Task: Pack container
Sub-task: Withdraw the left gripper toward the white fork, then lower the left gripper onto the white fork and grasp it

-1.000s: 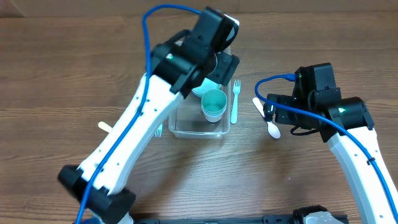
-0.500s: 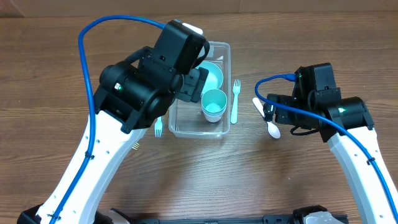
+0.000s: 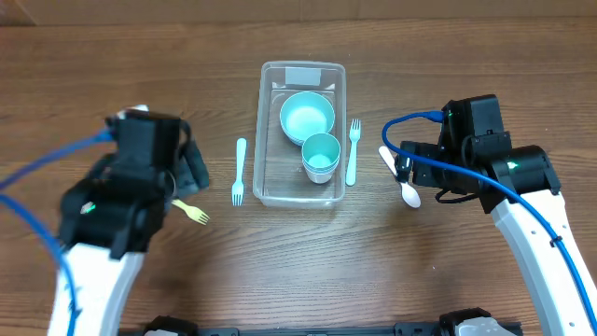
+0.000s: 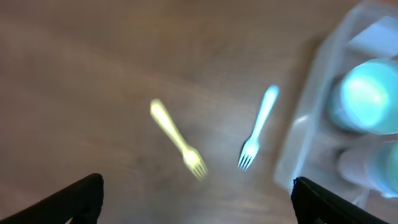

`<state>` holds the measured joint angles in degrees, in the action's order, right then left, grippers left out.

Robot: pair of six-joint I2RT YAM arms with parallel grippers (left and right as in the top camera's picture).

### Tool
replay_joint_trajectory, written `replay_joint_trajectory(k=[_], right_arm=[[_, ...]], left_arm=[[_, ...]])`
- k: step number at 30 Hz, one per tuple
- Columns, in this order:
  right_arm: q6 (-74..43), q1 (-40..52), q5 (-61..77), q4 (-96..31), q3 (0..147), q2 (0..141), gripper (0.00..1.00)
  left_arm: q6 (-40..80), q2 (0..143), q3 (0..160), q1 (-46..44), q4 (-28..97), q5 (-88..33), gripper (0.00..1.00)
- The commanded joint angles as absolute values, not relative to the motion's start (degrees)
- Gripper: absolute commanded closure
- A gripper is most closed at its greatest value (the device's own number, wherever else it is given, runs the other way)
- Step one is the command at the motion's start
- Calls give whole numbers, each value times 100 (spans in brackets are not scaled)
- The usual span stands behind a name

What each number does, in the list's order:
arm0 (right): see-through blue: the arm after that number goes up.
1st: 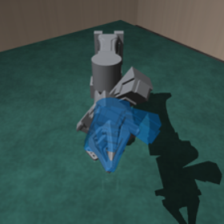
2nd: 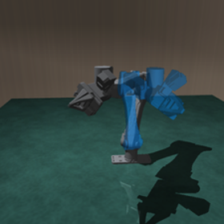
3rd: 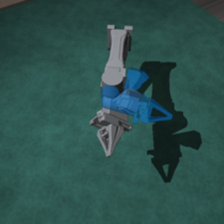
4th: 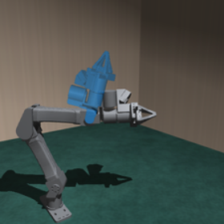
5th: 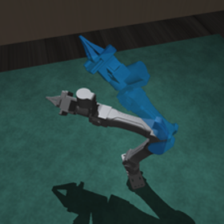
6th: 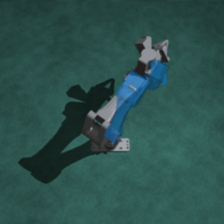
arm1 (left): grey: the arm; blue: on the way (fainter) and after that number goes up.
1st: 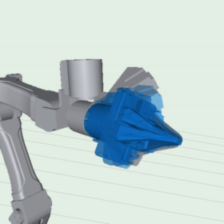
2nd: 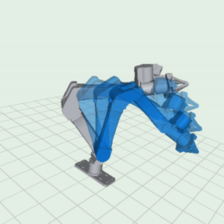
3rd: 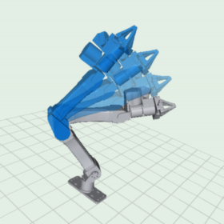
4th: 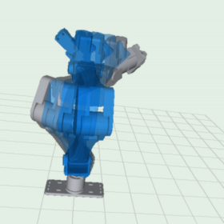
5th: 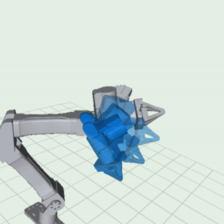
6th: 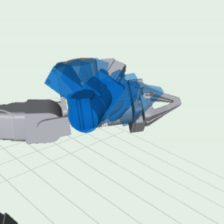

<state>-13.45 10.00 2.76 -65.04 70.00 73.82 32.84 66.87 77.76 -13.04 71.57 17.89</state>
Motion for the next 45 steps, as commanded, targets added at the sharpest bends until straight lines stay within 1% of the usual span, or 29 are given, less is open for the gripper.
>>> replay_joint_trajectory(k=[1,3,9,15,16,18,23,28,31,33,34,35,36,37,41,45], right_arm=[[-1347,989,305,-6462,7013,7336,0],[-1347,989,305,-6464,7013,7336,0],[-1347,989,305,-6464,7013,7336,0],[-1347,989,305,-6462,7013,7336,0],[-1347,989,305,-6464,7013,7336,0],[-1347,989,307,-6462,7013,7336,0],[-1347,989,305,-6462,7013,7336,0],[-1347,989,305,-6462,7013,7336,0],[-1347,989,305,-6462,7013,7336,0],[-1347,989,305,-6462,7013,7336,0],[-1347,989,305,-6462,7013,7336,0],[-1347,989,305,-6462,7013,7336,0],[-1347,989,307,-6462,7013,7336,0],[-1347,989,307,-6462,7013,7336,0],[-1347,989,307,-6462,7013,7336,0],[-1347,989,305,-6462,7013,7336,0]], left_arm=[[5035,7078,6799,-1232,6654,1424,1],[5417,7467,6517,-1223,6239,1262,0],[5594,8530,6464,-1197,5450,307,0],[6176,9054,6307,-1190,5306,563,0],[6106,9067,6191,-1177,5092,523,0],[5393,9072,5933,-1190,4421,279,0],[4012,9072,5561,-1245,3951,340,0],[3242,9072,4915,-1267,3406,292,0],[2770,9072,4847,-1424,3334,336,0],[2674,9074,4838,-1540,3301,624,0],[2674,9074,4836,-1542,3286,646,1],[2674,9076,4831,-1540,3267,657,4],[2630,9076,4816,-1540,3214,655,12],[2558,9076,4799,-1542,3142,657,15],[2309,9139,4799,-1542,3000,635,16],[2047,9513,4799,-1544,2875,635,23]])
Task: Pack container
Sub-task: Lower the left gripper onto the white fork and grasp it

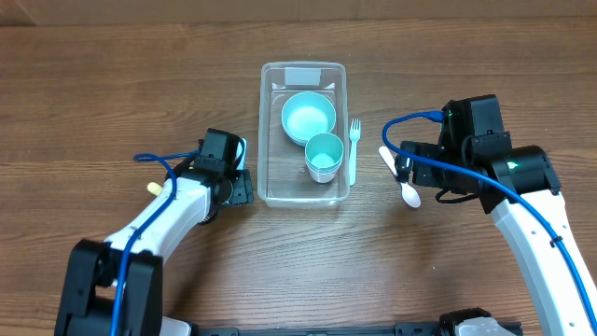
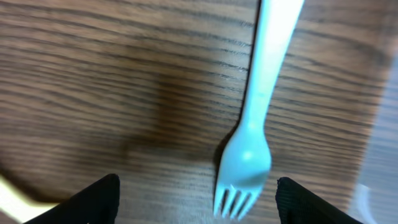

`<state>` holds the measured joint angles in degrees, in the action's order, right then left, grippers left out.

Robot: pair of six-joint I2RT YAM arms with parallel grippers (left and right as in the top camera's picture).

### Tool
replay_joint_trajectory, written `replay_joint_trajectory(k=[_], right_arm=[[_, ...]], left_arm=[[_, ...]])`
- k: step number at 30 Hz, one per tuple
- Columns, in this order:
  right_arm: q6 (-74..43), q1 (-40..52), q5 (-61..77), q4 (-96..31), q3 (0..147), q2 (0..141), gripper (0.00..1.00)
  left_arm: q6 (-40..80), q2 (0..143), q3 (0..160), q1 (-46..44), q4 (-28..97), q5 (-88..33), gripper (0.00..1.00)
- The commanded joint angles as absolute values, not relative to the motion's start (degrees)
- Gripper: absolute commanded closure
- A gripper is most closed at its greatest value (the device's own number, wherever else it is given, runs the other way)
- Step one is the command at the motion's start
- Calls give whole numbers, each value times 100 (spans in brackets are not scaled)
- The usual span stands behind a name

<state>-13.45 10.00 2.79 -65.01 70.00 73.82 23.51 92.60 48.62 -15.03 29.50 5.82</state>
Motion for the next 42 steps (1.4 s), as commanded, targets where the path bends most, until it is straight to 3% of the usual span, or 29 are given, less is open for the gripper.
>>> replay_joint_trajectory(k=[1,6,7,10,16,21,35,42], right_arm=[[-1347,989,305,-6464,7013,7336,0],[-1347,989,305,-6462,7013,7336,0],[-1347,989,305,-6462,7013,7336,0],[-1347,989,307,-6462,7013,7336,0],[-1347,989,305,-6462,7013,7336,0],[-1347,989,305,-6462,7013,7336,0],[-1347,989,305,-6462,7013,7336,0],[-1347,989,305,-6462,7013,7336,0]], left_arm=[[1981,9548,4799,-1544,2832,637,23],[1796,9640,4799,-1542,2733,915,25],[1787,9697,4799,-1542,2729,961,30],[1778,9806,4799,-1542,2692,958,59],[1776,9815,4799,-1540,2650,958,83],[1782,9815,4801,-1540,2648,956,96],[1922,8479,6178,-1544,3645,1109,96],[716,7356,6178,-2217,3555,843,96]])
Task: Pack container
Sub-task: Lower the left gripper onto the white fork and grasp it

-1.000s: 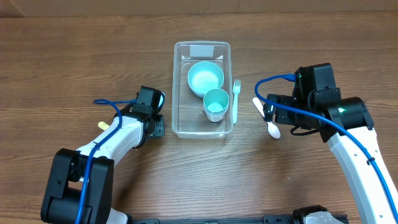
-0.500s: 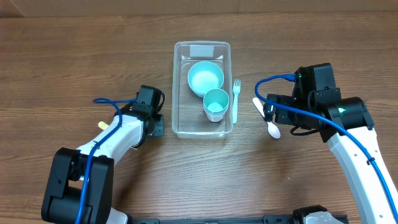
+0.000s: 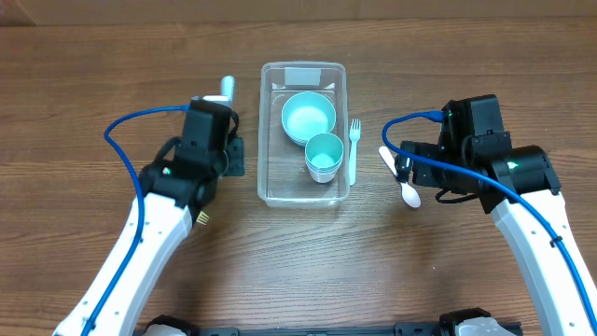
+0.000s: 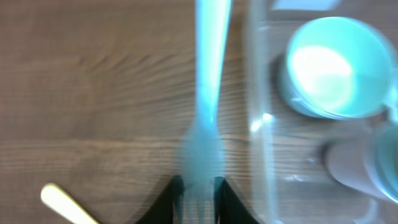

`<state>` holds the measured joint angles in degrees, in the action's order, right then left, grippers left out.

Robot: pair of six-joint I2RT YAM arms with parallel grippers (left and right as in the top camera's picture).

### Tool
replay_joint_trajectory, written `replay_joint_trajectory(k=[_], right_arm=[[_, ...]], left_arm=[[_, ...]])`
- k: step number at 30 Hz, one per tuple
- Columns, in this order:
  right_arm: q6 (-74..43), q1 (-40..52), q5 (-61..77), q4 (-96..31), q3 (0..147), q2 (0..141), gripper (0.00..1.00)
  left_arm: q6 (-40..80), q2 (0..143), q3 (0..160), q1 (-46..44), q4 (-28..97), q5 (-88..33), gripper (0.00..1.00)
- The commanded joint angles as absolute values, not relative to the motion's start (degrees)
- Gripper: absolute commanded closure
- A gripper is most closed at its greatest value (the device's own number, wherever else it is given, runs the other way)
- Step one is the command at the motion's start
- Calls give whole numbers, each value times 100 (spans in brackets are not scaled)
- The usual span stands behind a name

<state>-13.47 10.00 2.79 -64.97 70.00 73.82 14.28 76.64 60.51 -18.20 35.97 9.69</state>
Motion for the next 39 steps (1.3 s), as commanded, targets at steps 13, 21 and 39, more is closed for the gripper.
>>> replay_joint_trajectory(k=[13,21,39], right_arm=[[-1347,989,305,-6462,7013,7336,0],[-1347,989,305,-6464,7013,7336,0],[-1347,989,305,-6462,7013,7336,0]], left_arm=[[5022,7522,6176,-2637,4136,3225,17],[5655,8888,6176,-1573,3387,2633,0],[6552,11487,8919,-292,5144,1686,22]])
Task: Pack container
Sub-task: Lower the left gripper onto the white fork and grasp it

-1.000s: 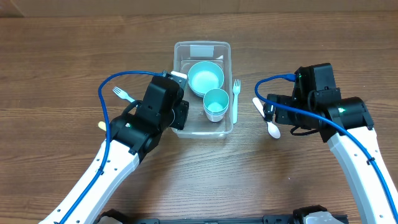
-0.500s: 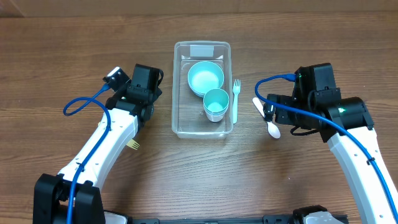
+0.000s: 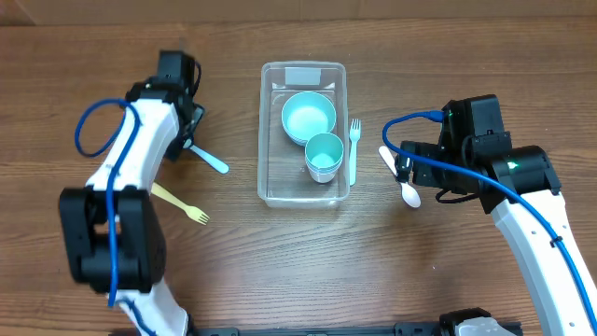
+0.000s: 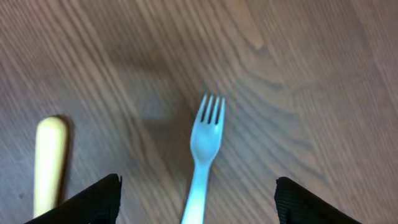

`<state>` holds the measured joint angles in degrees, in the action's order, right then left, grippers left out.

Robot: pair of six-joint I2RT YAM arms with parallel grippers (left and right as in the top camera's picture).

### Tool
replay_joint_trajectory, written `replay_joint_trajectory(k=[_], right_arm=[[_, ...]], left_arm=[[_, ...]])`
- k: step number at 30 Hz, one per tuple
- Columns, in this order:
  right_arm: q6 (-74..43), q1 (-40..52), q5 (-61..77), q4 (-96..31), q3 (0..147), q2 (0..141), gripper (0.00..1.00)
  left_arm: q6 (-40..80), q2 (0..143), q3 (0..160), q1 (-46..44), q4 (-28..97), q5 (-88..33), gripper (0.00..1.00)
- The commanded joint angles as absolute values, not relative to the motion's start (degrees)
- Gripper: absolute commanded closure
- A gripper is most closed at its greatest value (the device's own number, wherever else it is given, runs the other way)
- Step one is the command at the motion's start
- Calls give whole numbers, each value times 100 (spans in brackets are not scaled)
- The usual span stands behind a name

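The clear plastic container (image 3: 268, 140) stands mid-table with a teal bowl (image 3: 308, 117) and a teal cup (image 3: 322, 155) inside. A light blue fork (image 3: 211, 161) lies slanted on the wood to its left. In the left wrist view the blue fork (image 4: 205, 140) runs back between the black fingers (image 4: 93, 200), tines pointing away. My left gripper (image 3: 189, 142) (image 4: 196, 208) is open astride its handle. A yellow fork (image 3: 182, 203) (image 4: 50, 163) lies beside it. My right gripper (image 3: 404, 164) hovers at a white spoon (image 3: 407, 189); its grip is unclear.
A pale green fork (image 3: 354, 151) lies along the container's right wall, between it and the spoon. A white label (image 3: 300, 75) sits at the container's far end. Blue cables loop off both arms. Bare wood lies in front of the container.
My left gripper was shut on the blue fork beside the container's left wall. Now it is open, farther left, and the fork lies slanted on the table. The right arm has not moved.
My left gripper first hung open above the yellow and blue forks, the blue one lying beside the container. Then it was low and open over the blue fork, then shut on it near the container. Now the fork rests farther left, released.
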<state>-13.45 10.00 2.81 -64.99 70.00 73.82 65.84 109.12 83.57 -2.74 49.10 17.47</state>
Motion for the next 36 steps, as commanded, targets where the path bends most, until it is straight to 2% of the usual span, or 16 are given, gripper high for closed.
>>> replay_joint_trajectory(k=[1,7,11,16,23,25,36], right_arm=[[-1347,989,305,-6464,7013,7336,0],[-1347,989,305,-6462,7013,7336,0],[-1347,989,305,-6462,7013,7336,0],[-1347,989,305,-6464,7013,7336,0],[-1347,989,305,-6462,7013,7336,0],[-1347,989,305,-6462,7013,7336,0],[-1347,989,305,-6462,7013,7336,0]], left_arm=[[6552,11769,9216,-294,5369,1686,22],[6445,12534,9605,-314,5634,1564,22],[6278,12844,9605,-314,5520,1505,33],[6281,13021,9605,-314,5472,1468,41],[6278,13021,9605,-318,5509,1302,89],[6281,13021,9605,-318,5548,1299,96],[6283,13017,9828,-318,5798,1234,96]])
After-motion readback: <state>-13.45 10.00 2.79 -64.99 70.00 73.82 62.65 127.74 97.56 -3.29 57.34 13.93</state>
